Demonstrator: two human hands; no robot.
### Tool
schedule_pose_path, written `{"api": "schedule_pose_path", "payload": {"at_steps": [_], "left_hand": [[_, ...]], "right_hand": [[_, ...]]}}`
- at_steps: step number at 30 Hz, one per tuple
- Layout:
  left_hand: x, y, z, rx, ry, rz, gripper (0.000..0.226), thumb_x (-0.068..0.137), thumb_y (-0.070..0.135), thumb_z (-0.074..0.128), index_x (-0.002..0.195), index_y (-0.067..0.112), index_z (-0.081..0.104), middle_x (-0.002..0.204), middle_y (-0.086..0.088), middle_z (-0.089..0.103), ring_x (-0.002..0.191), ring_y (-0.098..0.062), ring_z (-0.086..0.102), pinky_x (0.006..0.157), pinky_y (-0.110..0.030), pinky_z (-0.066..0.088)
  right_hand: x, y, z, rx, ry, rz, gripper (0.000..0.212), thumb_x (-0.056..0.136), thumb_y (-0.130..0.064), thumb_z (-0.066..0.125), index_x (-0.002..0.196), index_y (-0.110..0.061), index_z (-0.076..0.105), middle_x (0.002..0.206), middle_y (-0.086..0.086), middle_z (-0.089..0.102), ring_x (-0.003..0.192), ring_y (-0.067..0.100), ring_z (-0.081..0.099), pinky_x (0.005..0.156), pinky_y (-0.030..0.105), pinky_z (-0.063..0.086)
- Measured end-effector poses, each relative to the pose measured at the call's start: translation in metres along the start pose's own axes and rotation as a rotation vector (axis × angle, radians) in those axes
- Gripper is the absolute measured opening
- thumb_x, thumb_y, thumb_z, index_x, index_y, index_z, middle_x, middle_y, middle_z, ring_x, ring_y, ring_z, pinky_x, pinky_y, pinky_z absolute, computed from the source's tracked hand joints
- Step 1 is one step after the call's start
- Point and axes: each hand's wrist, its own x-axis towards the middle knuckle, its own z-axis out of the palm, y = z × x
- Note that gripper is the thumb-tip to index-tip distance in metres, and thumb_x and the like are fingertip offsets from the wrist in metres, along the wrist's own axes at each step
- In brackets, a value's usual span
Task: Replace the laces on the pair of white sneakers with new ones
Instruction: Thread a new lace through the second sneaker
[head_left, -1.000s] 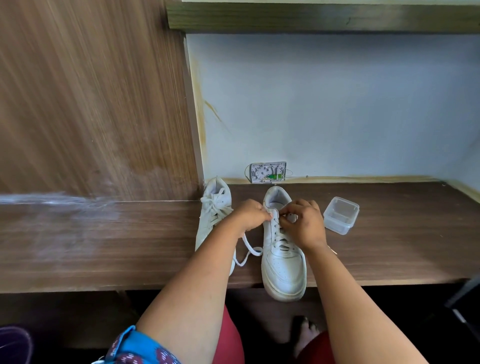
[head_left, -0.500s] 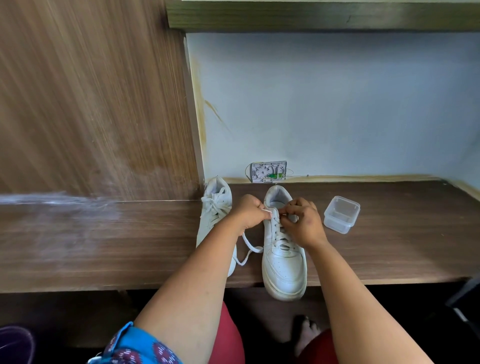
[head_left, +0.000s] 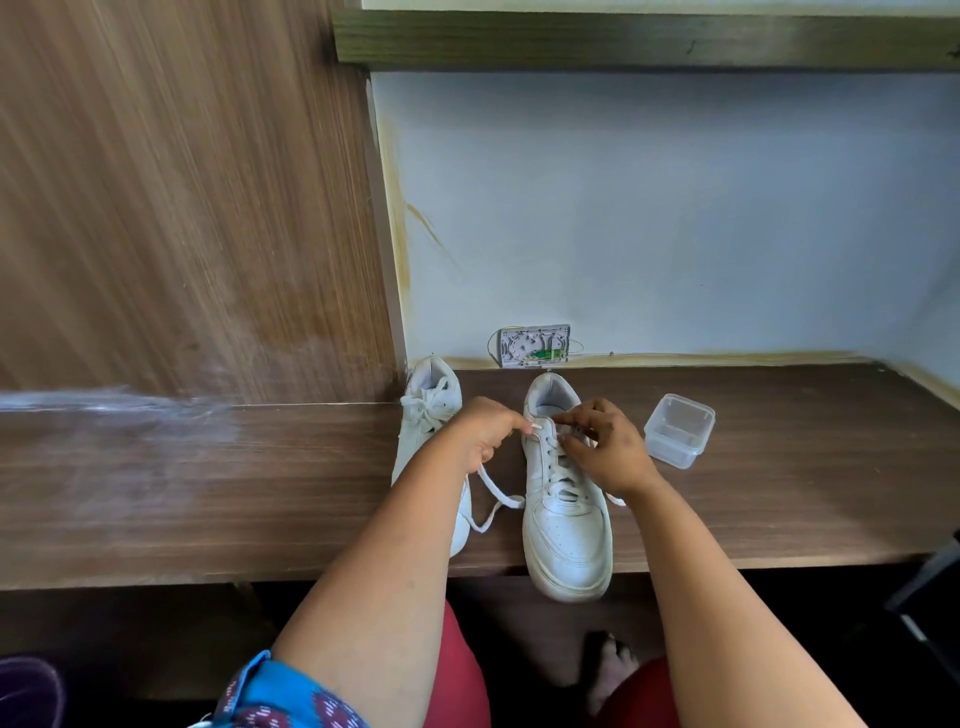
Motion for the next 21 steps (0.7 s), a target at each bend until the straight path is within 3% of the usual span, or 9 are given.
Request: {"api": "schedule_pose_path", "payload": {"at_steps": [4,6,9,12,14,16,19,21], "left_hand": [[-0.011,0.005,-0.030,0.076,-0.009,-0.038,0.027,0.093,0.026,0.057,0.067,0.015,0.058,0.062,0.003,0.037,0.050,-0.009,0.027,0.049,-0.022,0.021],[-0.016,0.010,-0.049,0.003,0.011,-0.036,0.030,0.091,0.030,0.060,0.065,0.017,0.056,0.057,0.005,0.038,0.049,-0.009,0.028,0.054,-0.024,0.023],[-0.019,0.014,-0.069,-0.194,0.064,0.011,0.030,0.092,0.032,0.058,0.065,0.019,0.056,0.050,0.010,0.036,0.050,-0.008,0.028,0.060,-0.027,0.026],[-0.019,0.017,-0.070,-0.211,0.158,0.070,0.036,0.092,0.039,0.056,0.063,0.019,0.055,0.056,0.006,0.038,0.052,-0.011,0.029,0.061,-0.029,0.027],[-0.014,0.014,-0.062,-0.030,0.212,0.106,0.038,0.093,0.043,0.055,0.065,0.017,0.055,0.066,-0.001,0.049,0.057,-0.015,0.038,0.063,-0.030,0.033],[-0.009,0.007,-0.055,0.313,0.251,0.116,0.036,0.091,0.047,0.056,0.078,0.014,0.064,0.089,-0.008,0.066,0.074,-0.022,0.057,0.075,-0.032,0.045],[-0.010,-0.003,-0.043,0.761,0.361,0.029,0.055,0.085,0.055,0.057,0.117,0.011,0.062,0.125,-0.005,0.058,0.113,-0.027,0.056,0.093,-0.037,0.047],[-0.015,0.001,-0.032,0.778,0.367,0.154,0.046,0.089,0.046,0.057,0.121,0.013,0.060,0.131,-0.006,0.054,0.122,-0.030,0.050,0.098,-0.041,0.045]], "right_hand": [[0.006,-0.013,0.000,0.062,0.031,0.120,0.030,0.092,-0.015,0.050,0.113,-0.024,0.068,0.108,-0.002,0.051,0.113,0.021,0.048,0.095,0.028,0.037],[0.018,-0.020,-0.006,-0.115,0.018,0.135,0.035,0.093,-0.019,0.044,0.120,-0.029,0.064,0.111,0.001,0.045,0.118,0.025,0.040,0.099,0.033,0.031],[0.033,-0.033,-0.016,-0.445,-0.179,0.173,0.038,0.092,-0.033,0.044,0.127,-0.040,0.057,0.125,0.005,0.040,0.125,0.029,0.030,0.103,0.043,0.032],[0.039,-0.043,-0.015,-0.718,-0.343,0.205,0.051,0.095,-0.048,0.036,0.141,-0.029,0.043,0.140,0.011,0.034,0.134,0.031,0.023,0.105,0.050,0.029],[0.040,-0.047,-0.014,-0.775,-0.374,0.212,0.056,0.094,-0.049,0.036,0.143,-0.023,0.040,0.143,0.012,0.032,0.135,0.031,0.021,0.106,0.051,0.027],[0.041,-0.052,-0.020,-0.758,-0.379,0.223,0.052,0.092,-0.045,0.042,0.138,-0.021,0.047,0.142,0.011,0.032,0.135,0.031,0.021,0.106,0.052,0.027],[0.037,-0.062,-0.036,-0.638,-0.303,0.229,0.040,0.092,-0.037,0.044,0.127,-0.023,0.057,0.137,0.010,0.038,0.133,0.032,0.025,0.104,0.049,0.029],[0.031,-0.066,-0.050,-0.541,-0.240,0.215,0.037,0.095,-0.038,0.042,0.121,-0.020,0.062,0.130,0.011,0.048,0.128,0.032,0.034,0.102,0.044,0.033]]}}
